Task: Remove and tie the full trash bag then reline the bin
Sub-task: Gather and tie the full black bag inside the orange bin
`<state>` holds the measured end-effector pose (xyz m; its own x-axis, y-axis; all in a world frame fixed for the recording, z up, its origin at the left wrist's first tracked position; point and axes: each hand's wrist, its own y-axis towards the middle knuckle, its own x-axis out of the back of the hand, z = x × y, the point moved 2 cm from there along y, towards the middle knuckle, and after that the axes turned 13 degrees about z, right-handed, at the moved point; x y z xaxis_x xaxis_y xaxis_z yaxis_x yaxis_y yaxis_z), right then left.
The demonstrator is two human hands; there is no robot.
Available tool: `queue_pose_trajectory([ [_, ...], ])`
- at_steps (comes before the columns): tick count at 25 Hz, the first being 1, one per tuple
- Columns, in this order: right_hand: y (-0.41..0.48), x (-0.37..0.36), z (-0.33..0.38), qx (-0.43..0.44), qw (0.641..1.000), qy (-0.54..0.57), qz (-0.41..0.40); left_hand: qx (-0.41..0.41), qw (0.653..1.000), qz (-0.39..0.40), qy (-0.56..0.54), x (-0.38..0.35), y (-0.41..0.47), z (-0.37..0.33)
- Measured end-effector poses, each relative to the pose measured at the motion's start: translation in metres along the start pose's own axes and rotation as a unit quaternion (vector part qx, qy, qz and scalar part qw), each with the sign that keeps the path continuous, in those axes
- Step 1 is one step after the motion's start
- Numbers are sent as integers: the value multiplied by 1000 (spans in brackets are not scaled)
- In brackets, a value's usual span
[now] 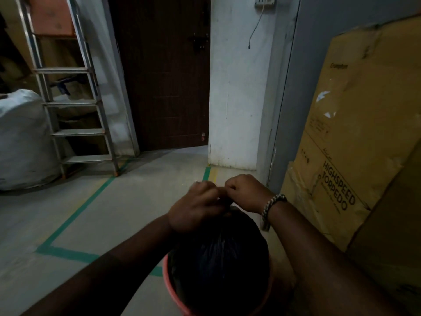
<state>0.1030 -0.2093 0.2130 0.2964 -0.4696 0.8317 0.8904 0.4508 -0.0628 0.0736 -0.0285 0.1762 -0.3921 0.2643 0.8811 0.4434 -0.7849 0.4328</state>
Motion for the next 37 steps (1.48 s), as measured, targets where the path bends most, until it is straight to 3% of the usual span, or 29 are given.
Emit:
queue_pose_trajectory([
  [1,-1,0,-6,-12,1000,1,-16,72,994,-11,-82,1,2,3],
  [3,-4,1,-13,-37,996,21,-75,248,933,-20,-260,5,9,0],
  [5,-4,5,-7,-48,990,20,-131,323,892,28,-314,0,21,-2],
  [7,-4,9,2,-44,986,15,-158,343,861,94,-363,-3,28,-6],
  [12,-7,8,2,-19,982,90,-162,369,758,75,-532,8,34,-10],
  [15,-16,1,-2,-5,966,-26,-257,395,691,56,-603,6,33,-9],
  [17,-28,-5,3,42,948,-38,-313,416,638,44,-646,3,33,-11],
  [20,-39,-26,8,18,971,39,-234,459,588,12,-666,-7,33,-6],
  [23,-38,-50,9,-45,984,-40,-171,506,614,11,-606,-13,36,-1],
  [31,-26,-69,-3,-55,971,75,-222,539,599,-12,-592,-33,35,-14],
  [32,-26,-69,-5,-58,969,84,-223,536,610,-7,-583,-32,35,-15],
  [35,-24,-72,-12,-56,970,103,-215,532,712,-4,-459,-28,32,-15],
  [37,-23,-76,-18,-59,962,157,-215,518,759,-24,-394,-27,29,-16],
])
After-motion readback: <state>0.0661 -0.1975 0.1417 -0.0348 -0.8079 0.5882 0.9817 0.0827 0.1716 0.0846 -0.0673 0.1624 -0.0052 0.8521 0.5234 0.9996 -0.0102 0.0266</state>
